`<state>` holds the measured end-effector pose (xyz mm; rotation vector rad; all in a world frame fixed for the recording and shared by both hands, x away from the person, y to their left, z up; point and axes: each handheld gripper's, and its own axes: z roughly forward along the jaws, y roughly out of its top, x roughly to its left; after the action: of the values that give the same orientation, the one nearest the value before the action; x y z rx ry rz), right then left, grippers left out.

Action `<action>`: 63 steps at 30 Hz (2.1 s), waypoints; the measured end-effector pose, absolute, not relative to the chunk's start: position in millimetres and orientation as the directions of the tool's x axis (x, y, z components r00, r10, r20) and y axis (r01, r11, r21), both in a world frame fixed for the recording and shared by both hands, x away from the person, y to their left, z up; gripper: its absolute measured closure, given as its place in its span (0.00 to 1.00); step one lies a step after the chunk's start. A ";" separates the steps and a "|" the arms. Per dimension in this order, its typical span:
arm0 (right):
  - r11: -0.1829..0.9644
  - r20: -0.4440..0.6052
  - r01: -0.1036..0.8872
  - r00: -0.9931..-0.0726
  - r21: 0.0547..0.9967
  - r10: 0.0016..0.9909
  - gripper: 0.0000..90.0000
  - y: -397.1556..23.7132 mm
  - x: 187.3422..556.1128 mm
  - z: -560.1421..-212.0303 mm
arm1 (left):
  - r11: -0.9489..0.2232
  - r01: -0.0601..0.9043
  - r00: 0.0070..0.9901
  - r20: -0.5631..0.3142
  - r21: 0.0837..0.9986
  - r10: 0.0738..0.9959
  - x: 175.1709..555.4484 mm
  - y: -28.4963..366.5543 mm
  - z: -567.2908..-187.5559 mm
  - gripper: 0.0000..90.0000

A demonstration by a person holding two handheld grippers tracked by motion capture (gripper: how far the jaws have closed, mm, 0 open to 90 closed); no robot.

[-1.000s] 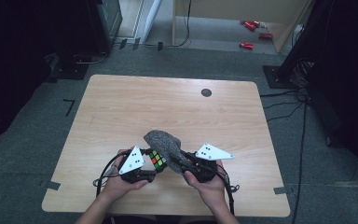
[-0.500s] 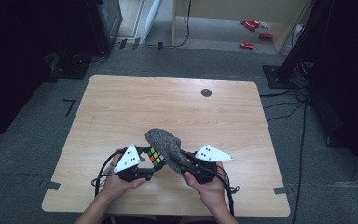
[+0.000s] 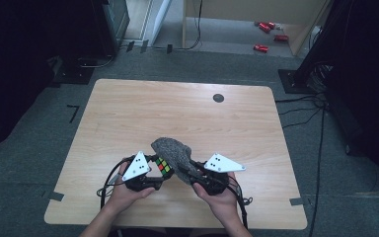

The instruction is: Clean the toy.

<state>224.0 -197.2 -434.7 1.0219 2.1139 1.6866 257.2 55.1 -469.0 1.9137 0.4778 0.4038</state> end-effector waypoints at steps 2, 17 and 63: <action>0.064 0.253 0.387 -0.712 0.920 0.655 0.79 -202.0 227.9 -439.4 | -0.358 0.125 0.850 0.087 0.925 0.520 254.9 52.6 -468.5 0.38; 0.032 0.291 0.407 -0.705 0.913 0.647 0.80 -202.9 228.7 -438.6 | -0.321 0.135 0.874 0.040 0.938 0.485 257.8 58.9 -467.0 0.39; 0.394 -0.129 0.215 -0.717 0.894 0.685 0.78 -165.6 207.4 -435.7 | -0.615 0.126 0.814 0.273 0.779 0.512 244.0 21.8 -462.6 0.39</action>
<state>207.4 -165.6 -435.7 0.7688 2.1721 1.2876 244.0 21.8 -462.6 2.1904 0.4669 0.6139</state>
